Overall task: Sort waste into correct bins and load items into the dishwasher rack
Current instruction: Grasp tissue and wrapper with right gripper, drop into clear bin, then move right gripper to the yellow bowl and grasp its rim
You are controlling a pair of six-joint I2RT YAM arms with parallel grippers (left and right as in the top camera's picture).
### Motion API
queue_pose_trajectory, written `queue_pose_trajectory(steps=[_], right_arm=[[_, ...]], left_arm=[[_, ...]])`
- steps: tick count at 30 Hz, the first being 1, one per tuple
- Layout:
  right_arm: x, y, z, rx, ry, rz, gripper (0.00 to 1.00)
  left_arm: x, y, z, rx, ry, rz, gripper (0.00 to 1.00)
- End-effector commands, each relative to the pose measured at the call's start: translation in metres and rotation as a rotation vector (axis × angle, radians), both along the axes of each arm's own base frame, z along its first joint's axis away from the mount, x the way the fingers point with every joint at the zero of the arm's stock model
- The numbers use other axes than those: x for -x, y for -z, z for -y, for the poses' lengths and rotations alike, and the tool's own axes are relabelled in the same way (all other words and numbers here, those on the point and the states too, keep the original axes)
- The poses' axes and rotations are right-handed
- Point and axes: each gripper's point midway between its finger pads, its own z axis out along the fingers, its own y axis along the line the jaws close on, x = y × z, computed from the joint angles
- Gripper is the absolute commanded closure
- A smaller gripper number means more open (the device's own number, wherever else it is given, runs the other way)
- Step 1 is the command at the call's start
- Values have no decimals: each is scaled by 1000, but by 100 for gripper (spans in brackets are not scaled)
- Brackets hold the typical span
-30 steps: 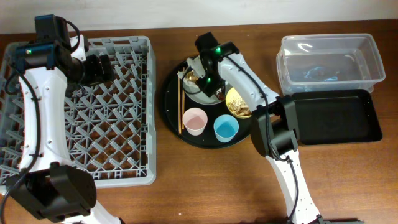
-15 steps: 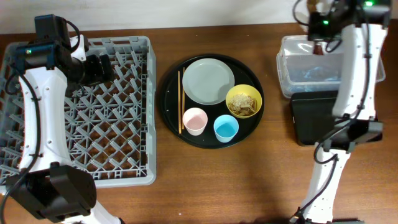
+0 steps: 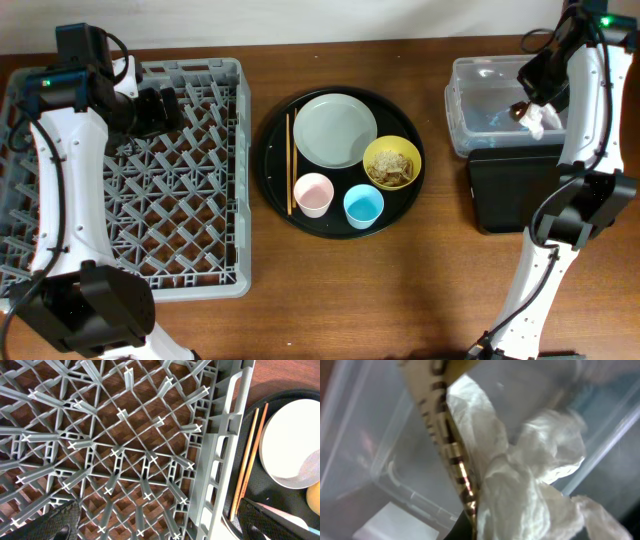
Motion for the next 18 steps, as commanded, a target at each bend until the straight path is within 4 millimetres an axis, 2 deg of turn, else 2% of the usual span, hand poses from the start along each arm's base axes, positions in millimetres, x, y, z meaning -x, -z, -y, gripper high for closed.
queue_pose_trajectory(steps=[1,3,4,7,10,12,14,16,17,18], right_arm=[[1,7,11,1,188,13,81],[0,6,11,1,187,15,38],[0,6,10,-2,186,18,27],[-11,-11,8,6,92,72,21],[-27,-41,-6,5,-169,161,18],[-40,-79,-44,-61,-521,311,19],[-30,-115,-85,-123,-754,411,23],[-9,-128,-118,-134,-876,385,25],[-5,-131,-139,-128,-948,382,31],[-4,-135,-157,-131,-985,386,32]], left_arm=[[-3,-3,2,2,19,8,1],[-3,-3,2,2,19,8,1],[-3,-3,2,2,19,8,1],[-3,-3,2,2,19,7,1],[-3,-3,2,2,19,7,1],[-3,-3,2,2,19,8,0],[-3,-3,1,2,19,8,0],[-3,-3,1,1,19,11,1],[-4,-3,1,1,19,12,1],[-4,-3,1,1,19,12,1]])
